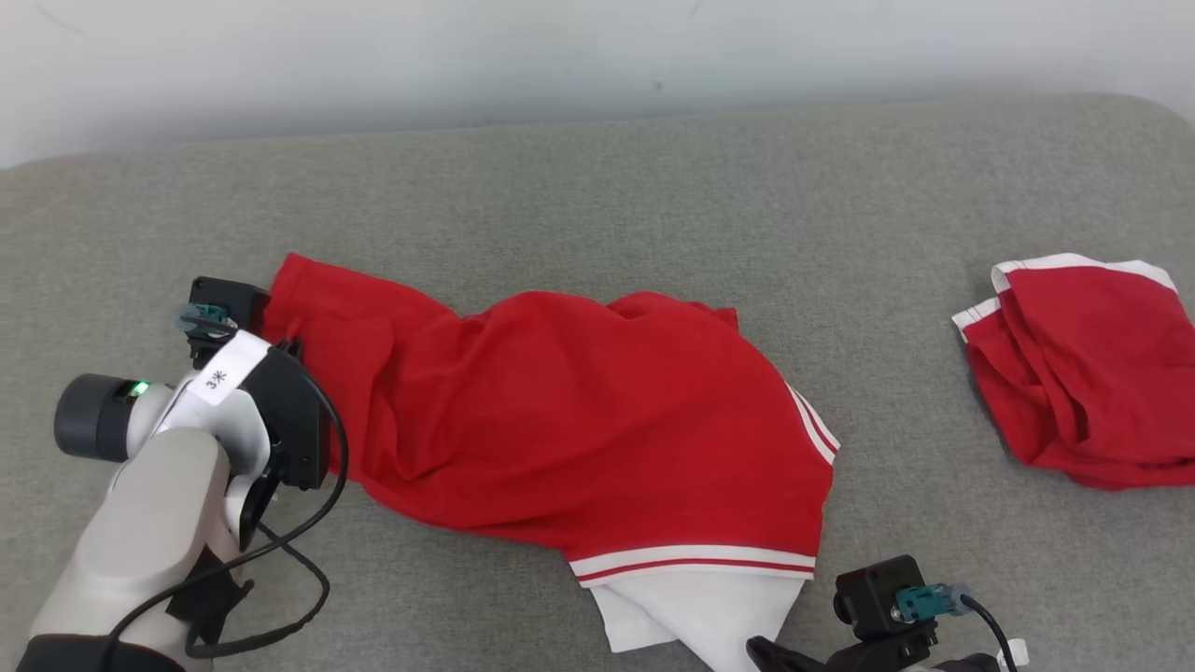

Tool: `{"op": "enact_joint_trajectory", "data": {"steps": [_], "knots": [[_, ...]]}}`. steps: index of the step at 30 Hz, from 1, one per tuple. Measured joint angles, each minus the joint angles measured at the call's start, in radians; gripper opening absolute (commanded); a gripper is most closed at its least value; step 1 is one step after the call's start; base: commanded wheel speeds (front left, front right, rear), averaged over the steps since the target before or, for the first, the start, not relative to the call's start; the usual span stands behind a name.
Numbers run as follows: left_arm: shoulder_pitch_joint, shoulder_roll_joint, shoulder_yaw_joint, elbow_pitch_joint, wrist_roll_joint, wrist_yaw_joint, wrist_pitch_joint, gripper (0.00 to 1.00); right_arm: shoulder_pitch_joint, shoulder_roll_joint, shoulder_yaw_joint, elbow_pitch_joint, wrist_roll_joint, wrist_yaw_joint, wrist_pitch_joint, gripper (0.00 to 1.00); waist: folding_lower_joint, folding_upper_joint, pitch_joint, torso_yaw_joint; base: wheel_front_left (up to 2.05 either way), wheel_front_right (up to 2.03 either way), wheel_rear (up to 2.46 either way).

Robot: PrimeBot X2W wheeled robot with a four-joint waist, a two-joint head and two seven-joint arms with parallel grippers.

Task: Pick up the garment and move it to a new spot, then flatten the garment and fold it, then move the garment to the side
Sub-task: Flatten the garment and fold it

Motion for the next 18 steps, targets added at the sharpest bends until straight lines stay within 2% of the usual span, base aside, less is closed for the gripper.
{"op": "enact_joint_trajectory", "data": {"steps": [8,9,10,11,18], "knots": [[0.007,0.001,0.001,0.025,-0.002,0.0,-0.023,0.0,0.008,-0.012,0.01,-0.008,0.0,0.005,0.012,0.0,0.0,0.0,-0.022,0.015,0.0,0.0,0.0],[0.007,0.001,0.001,0.026,-0.002,0.0,-0.025,0.0,0.012,-0.012,0.007,-0.007,0.0,0.003,0.016,0.08,0.0,0.0,-0.023,0.015,0.0,0.0,0.0],[0.007,0.001,0.001,0.028,-0.002,0.0,-0.03,0.0,0.018,-0.014,0.006,-0.003,0.0,0.001,0.021,0.69,0.0,0.0,-0.024,0.015,0.0,0.0,0.0],[0.007,0.0,0.0,0.029,-0.002,0.0,-0.032,0.0,0.028,-0.018,0.006,0.001,0.0,0.001,0.028,1.0,0.0,-0.0001,-0.025,0.015,0.0,0.0,0.0],[0.008,-0.004,-0.001,0.04,-0.003,-0.002,-0.04,0.0,0.055,-0.022,0.002,0.004,-0.001,-0.008,0.047,1.0,0.0,-0.0001,-0.021,0.013,0.0,0.0,0.0]]}}
